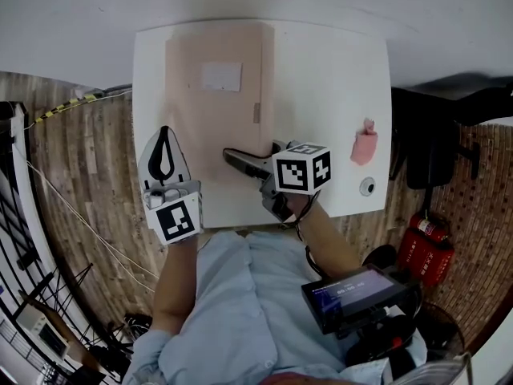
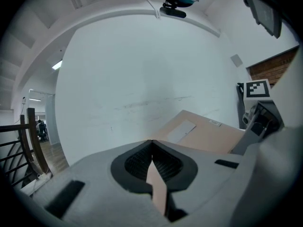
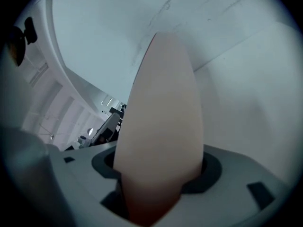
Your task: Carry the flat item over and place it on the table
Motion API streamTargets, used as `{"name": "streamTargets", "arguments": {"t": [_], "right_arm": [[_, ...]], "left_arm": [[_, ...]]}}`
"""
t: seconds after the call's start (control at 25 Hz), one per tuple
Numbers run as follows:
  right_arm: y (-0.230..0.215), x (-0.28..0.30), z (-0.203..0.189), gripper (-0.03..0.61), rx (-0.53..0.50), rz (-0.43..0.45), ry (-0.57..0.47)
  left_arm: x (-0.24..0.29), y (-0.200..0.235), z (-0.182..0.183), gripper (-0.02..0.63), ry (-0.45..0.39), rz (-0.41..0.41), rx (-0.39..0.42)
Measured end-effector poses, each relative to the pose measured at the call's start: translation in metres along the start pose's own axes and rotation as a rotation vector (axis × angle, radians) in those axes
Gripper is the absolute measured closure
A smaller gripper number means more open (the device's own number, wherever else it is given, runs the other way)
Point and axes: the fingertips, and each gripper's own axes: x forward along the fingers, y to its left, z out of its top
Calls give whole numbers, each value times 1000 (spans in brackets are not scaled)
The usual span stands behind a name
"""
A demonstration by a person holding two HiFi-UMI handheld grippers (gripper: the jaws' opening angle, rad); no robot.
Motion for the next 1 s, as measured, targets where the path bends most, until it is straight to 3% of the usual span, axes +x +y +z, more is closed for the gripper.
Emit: {"name": "streamTargets", "arguments": {"t": [0.36, 0.56, 1.0], "right_arm": [[-16, 13, -10, 225, 109, 20, 80], [-23, 15, -3, 208, 77, -10, 80], [-47, 11, 0, 127, -19, -185, 40]], "left_arm": [[4, 8, -4, 613, 11, 3, -3], [7, 8, -5, 613, 20, 2, 2], [1, 8, -9, 612, 32, 1, -1]]}}
